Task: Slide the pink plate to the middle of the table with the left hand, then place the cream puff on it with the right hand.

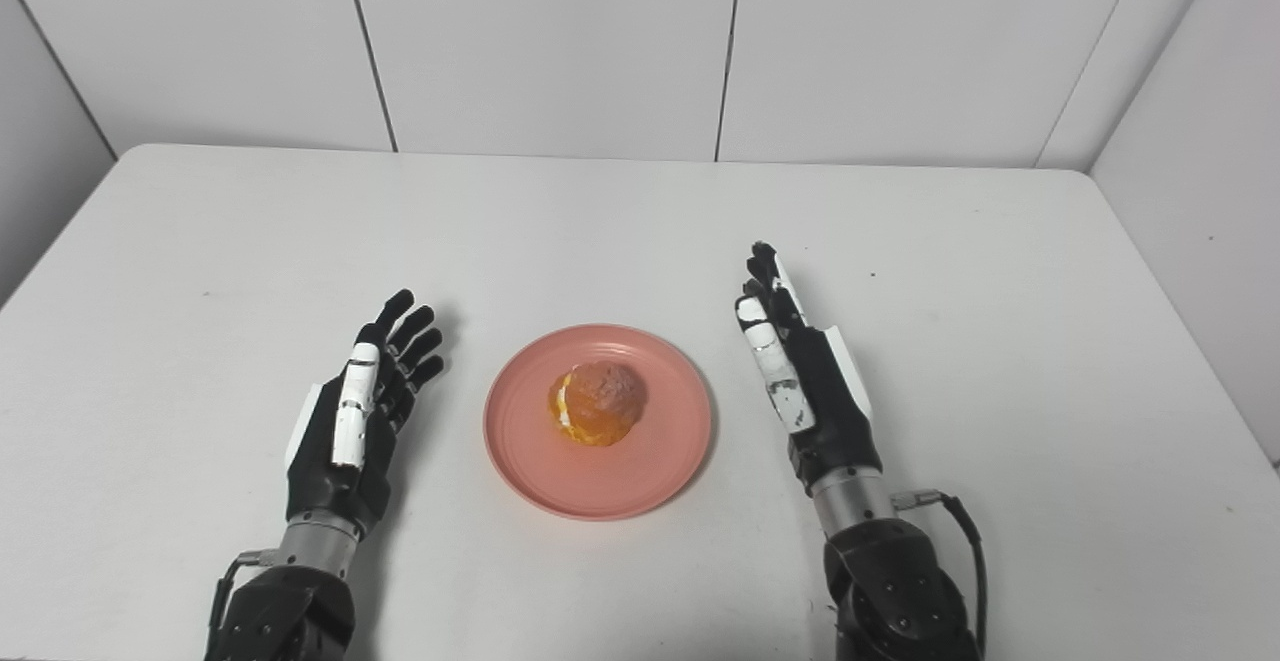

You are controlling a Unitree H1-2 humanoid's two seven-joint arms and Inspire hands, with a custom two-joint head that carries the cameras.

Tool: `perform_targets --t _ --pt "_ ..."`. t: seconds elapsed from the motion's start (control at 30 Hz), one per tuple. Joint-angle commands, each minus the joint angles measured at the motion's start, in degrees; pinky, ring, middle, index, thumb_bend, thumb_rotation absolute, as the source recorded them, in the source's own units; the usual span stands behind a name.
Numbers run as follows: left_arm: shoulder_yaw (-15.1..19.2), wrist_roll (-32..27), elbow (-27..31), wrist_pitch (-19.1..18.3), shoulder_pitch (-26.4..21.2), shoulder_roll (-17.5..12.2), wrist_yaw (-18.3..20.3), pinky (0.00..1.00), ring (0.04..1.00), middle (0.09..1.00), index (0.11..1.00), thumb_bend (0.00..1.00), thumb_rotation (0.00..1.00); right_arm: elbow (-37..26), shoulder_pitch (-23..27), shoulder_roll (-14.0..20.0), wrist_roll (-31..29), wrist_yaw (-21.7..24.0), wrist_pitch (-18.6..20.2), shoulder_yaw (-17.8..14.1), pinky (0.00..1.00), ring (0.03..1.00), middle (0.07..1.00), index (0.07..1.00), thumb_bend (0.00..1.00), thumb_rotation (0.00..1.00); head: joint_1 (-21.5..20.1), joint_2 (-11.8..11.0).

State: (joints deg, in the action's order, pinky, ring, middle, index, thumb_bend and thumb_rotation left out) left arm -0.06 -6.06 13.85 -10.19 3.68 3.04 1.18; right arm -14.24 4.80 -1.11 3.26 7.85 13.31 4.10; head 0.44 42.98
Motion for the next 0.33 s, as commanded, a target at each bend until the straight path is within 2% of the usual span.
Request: perform_targets --t 0.0,0.13,0.23,0.3 --pt "-0.2 0.0 0.5 2.9 0.5 -0.8 0.8 0.9 0.91 0.916 0.898 0.42 1.0 0.3 0.5 -0.9 -1.3 -0.5 -3.1 0.3 0.96 0.987 1.0 1.0 0.69 1.0 0.0 0.0" --pt "-0.2 0.1 -0.6 3.3 0.4 -1.2 1.3 0.91 0.915 0.922 0.915 0.43 1.0 2.0 0.1 -1.3 -0.9 -1.0 -5.0 1.0 0.98 0.974 1.0 1.0 0.59 1.0 0.0 0.2" --pt "-0.4 0.9 -1.1 4.3 0.4 -1.6 1.4 0.91 0.916 0.922 0.916 0.43 1.0 2.7 0.0 -1.6 -0.9 -1.5 -5.1 1.1 0.97 0.972 0.999 1.0 0.56 1.0 0.1 0.2" --pt "-0.6 1.3 -1.3 5.0 0.4 -1.8 1.5 0.92 0.92 0.927 0.92 0.43 1.0 3.1 -0.1 -1.9 -1.3 -1.8 -5.0 1.0 0.97 0.971 0.996 0.995 0.49 1.0 0.1 0.2"
